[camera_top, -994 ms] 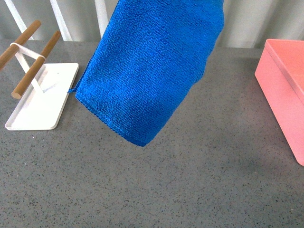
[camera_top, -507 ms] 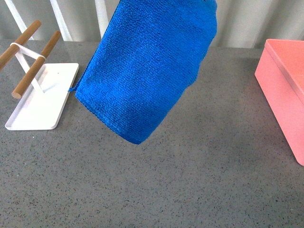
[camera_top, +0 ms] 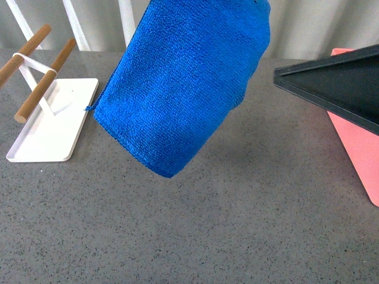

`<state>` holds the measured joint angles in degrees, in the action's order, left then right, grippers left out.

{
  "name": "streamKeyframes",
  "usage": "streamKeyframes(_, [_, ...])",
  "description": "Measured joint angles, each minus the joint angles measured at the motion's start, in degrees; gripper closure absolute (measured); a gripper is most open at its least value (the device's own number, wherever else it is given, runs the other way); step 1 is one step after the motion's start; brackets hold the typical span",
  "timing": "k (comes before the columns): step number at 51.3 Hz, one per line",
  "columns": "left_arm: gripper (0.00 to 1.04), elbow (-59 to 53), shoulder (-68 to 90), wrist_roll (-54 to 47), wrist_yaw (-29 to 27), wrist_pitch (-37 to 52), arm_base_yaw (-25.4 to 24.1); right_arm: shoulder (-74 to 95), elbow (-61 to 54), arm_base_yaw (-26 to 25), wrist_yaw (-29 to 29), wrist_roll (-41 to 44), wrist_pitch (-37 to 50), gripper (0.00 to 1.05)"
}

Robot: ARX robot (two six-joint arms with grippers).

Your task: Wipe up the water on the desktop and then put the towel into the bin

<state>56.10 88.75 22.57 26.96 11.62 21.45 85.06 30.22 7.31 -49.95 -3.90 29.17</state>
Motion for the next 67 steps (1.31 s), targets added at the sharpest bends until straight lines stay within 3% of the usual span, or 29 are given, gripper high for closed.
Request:
streamKeyframes(12, [1.01, 0.00, 0.00, -0.02, 0.00, 0.00, 0.00, 9.64, 4.76, 6.62, 2.12, -3.69, 6.60, 0.07])
streamKeyframes(34, [1.01, 0.00, 0.00, -0.02, -0.02, 0.00, 0.00, 19.32, 17.03, 11.93, 3.39, -7.50, 8.96, 0.07])
streamKeyframes(59, [1.01, 0.00, 0.00, -0.04, -0.17, 0.00, -0.02, 21.00, 18.80, 14.27, 4.94, -10.43, 14.43, 0.65])
streamKeyframes(67, [1.01, 0.00, 0.00, -0.04, -0.31, 0.00, -0.02, 21.14, 18.82, 14.34, 6.21, -10.80, 14.58, 0.90])
